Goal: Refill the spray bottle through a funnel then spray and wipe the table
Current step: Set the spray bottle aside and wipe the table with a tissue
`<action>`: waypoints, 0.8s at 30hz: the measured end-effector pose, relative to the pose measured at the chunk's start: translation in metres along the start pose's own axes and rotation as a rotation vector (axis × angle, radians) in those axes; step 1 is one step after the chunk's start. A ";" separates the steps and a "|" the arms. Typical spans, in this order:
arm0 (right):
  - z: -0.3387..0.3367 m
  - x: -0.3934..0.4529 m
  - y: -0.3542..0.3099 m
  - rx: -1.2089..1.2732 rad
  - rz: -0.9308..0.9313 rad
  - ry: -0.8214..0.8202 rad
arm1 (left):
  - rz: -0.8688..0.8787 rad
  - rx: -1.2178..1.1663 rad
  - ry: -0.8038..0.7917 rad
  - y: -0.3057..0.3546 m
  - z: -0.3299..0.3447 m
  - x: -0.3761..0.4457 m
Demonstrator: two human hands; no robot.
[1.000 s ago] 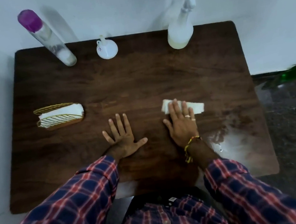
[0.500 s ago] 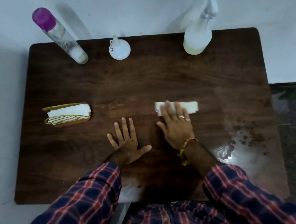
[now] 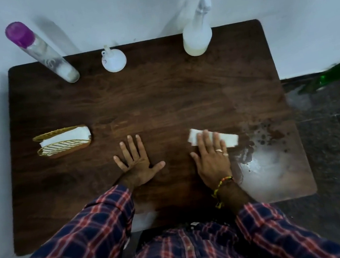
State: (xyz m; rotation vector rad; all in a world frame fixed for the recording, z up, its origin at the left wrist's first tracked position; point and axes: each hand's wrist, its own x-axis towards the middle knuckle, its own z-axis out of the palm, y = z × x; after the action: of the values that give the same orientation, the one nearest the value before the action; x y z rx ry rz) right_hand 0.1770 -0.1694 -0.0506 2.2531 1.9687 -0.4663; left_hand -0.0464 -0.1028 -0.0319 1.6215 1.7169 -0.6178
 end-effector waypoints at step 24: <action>-0.036 -0.060 -0.004 0.413 0.576 -0.113 | 0.348 -0.034 0.343 -0.051 0.022 -0.055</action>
State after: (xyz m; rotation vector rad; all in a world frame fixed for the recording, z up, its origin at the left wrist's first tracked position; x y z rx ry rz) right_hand 0.1719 -0.2155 0.0026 2.8010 1.1574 -0.9534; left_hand -0.0936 -0.1608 -0.0112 2.0293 1.6032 -0.1468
